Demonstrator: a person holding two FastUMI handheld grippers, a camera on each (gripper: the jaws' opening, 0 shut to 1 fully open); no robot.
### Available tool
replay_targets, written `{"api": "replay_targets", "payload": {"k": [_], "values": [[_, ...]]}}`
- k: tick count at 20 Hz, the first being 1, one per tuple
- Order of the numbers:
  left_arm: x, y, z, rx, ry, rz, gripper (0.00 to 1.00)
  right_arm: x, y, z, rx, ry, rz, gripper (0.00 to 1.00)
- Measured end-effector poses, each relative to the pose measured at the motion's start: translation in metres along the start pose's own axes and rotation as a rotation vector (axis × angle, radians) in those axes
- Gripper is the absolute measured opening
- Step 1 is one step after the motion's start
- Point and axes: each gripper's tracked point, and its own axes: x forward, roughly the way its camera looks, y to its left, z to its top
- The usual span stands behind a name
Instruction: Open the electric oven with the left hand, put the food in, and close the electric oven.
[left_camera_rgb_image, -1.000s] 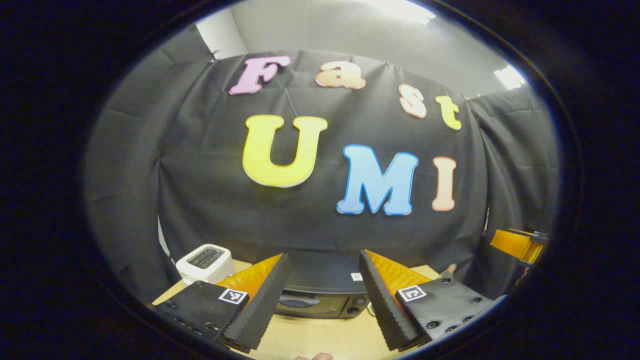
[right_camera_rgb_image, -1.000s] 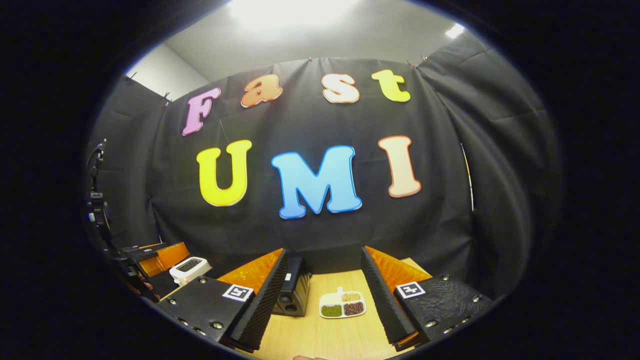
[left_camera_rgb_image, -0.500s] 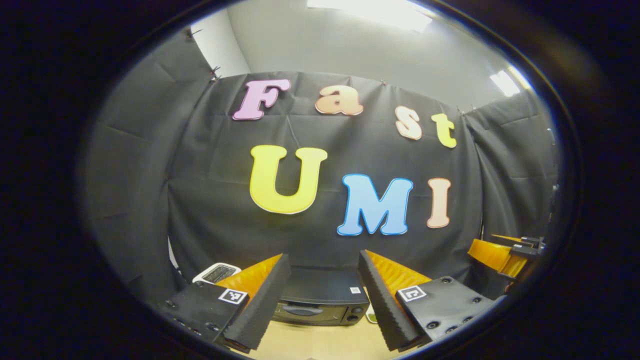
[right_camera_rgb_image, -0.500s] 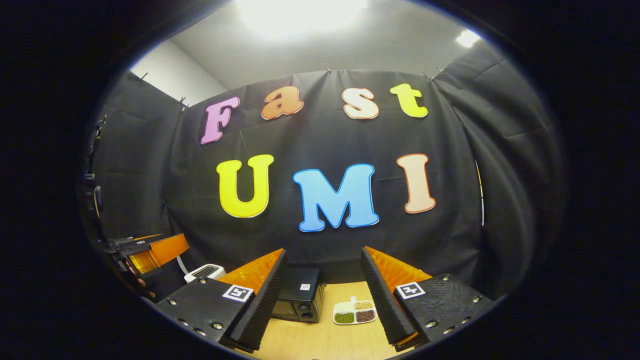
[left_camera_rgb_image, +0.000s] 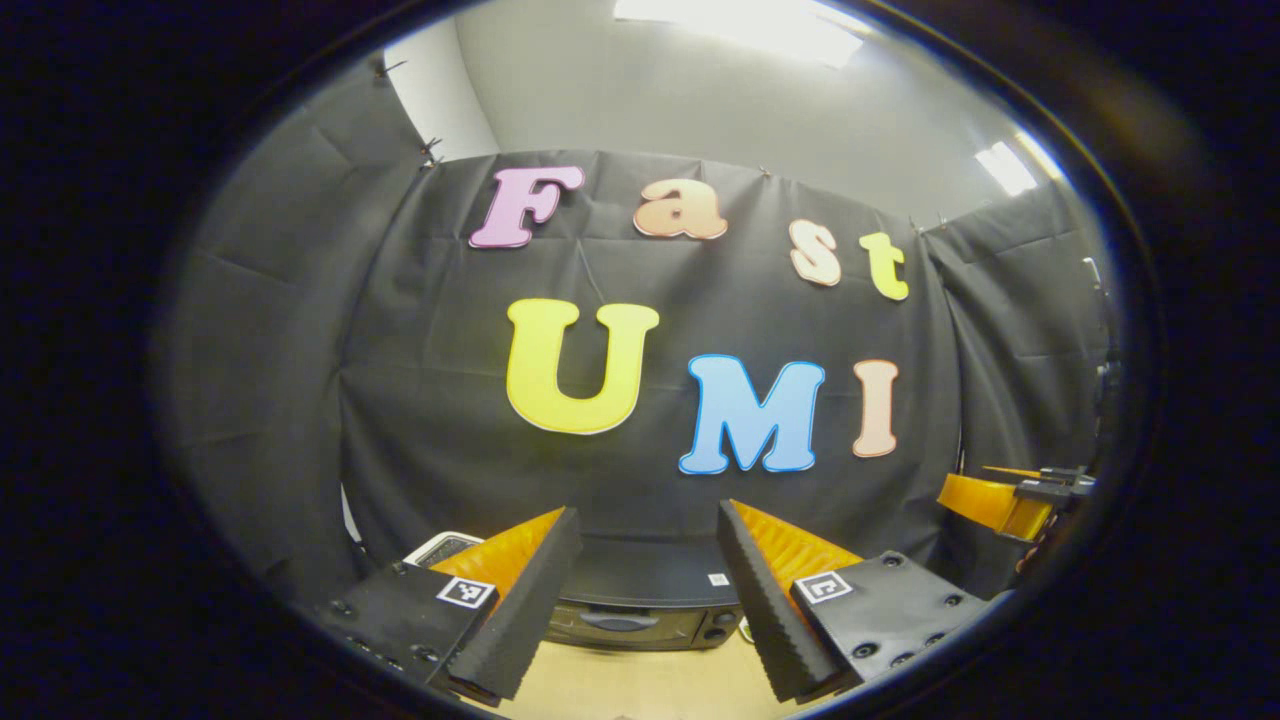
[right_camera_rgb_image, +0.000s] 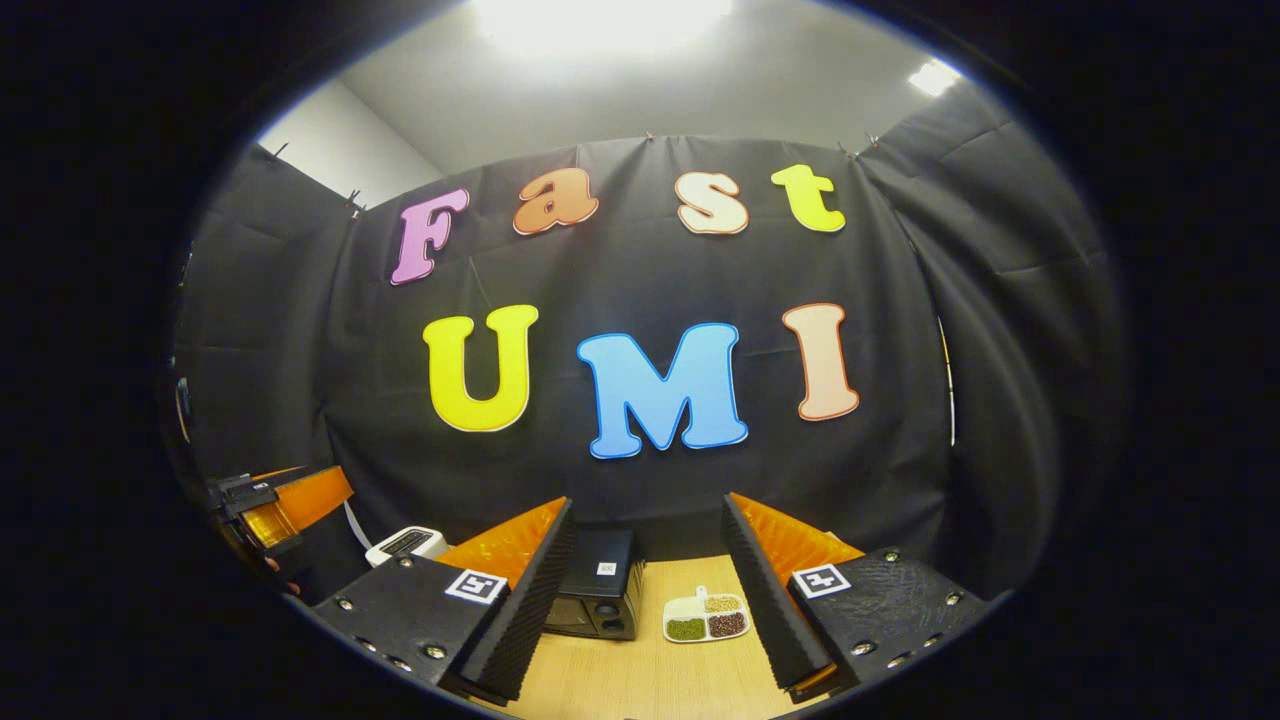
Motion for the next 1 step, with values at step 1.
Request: {"api": "replay_targets", "payload": {"k": [1], "values": [[-0.0015, 0.0001, 0.0005, 0.0, -0.002, -0.005, 0.93, 0.0002, 0.0018, -0.0007, 0.009, 0.0, 0.006, 0.88]]}}
